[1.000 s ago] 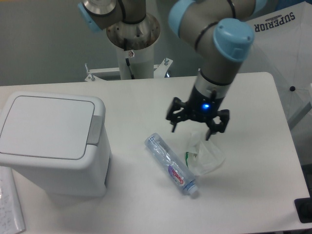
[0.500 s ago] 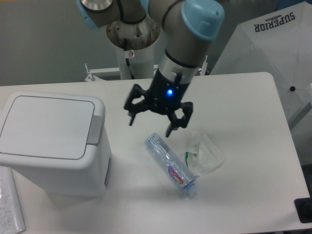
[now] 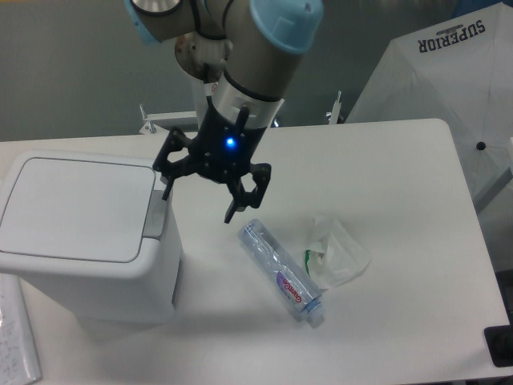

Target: Open the trash can

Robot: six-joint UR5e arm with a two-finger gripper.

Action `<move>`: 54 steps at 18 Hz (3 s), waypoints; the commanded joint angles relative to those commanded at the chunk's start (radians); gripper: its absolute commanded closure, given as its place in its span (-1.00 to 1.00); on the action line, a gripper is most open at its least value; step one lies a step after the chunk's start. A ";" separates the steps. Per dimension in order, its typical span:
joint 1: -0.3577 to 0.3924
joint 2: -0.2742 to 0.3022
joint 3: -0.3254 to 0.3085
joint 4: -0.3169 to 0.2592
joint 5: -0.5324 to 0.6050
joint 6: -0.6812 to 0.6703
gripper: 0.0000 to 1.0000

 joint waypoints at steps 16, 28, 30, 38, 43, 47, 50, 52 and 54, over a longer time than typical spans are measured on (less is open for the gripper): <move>-0.017 -0.026 -0.031 0.045 0.003 -0.005 -1.00; -0.003 -0.023 0.005 0.043 0.008 -0.006 -1.00; 0.021 -0.022 0.006 0.043 0.014 -0.005 -1.00; 0.196 -0.066 0.034 0.113 0.017 0.011 -1.00; 0.268 -0.147 0.037 0.241 0.107 0.056 -1.00; 0.313 -0.167 0.035 0.232 0.224 0.194 -1.00; 0.339 -0.202 0.025 0.226 0.277 0.309 -1.00; 0.339 -0.221 0.025 0.224 0.359 0.438 -1.00; 0.341 -0.242 0.026 0.220 0.423 0.562 -1.00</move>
